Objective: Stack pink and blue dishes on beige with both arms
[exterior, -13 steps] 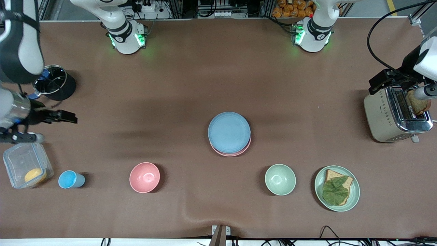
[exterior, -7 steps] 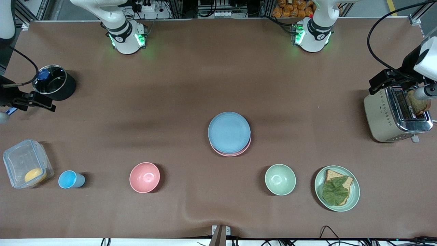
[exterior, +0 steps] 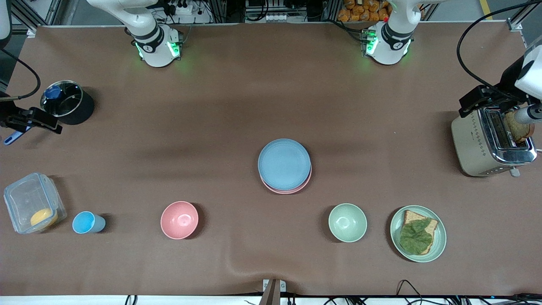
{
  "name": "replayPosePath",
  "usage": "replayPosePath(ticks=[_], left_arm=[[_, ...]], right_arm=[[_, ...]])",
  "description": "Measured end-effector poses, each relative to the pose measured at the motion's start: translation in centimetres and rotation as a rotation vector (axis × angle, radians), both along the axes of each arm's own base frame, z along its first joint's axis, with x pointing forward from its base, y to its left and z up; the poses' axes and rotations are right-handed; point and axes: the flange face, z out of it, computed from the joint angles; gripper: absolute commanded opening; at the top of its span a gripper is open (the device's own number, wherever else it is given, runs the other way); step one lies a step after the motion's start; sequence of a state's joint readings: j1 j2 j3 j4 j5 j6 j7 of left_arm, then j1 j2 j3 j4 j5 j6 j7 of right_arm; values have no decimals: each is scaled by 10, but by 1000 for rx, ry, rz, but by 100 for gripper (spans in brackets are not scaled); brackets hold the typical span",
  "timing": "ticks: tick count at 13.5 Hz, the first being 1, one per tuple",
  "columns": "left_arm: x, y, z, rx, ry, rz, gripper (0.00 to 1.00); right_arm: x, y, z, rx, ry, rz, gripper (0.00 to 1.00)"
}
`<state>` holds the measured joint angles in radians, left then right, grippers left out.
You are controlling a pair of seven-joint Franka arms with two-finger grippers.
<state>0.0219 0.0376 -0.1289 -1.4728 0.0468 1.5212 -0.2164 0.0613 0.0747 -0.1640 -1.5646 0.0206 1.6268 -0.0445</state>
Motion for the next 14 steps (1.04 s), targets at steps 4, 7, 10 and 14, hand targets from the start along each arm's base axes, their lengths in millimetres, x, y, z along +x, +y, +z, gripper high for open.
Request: replayPosePath(ticks=[4, 7, 10, 14], left_arm=[[0, 1, 0, 0, -1, 1, 100], [0, 1, 0, 0, -1, 2, 100], [0, 1, 0, 0, -1, 2, 100], [0, 0, 0, 0, -1, 0, 100]], right_arm=[[3, 0, 5, -5, -29, 0, 100], [4, 3, 7, -5, -33, 6, 100], [4, 5, 6, -5, -32, 9, 100], [4, 5, 6, -5, -31, 9, 100]])
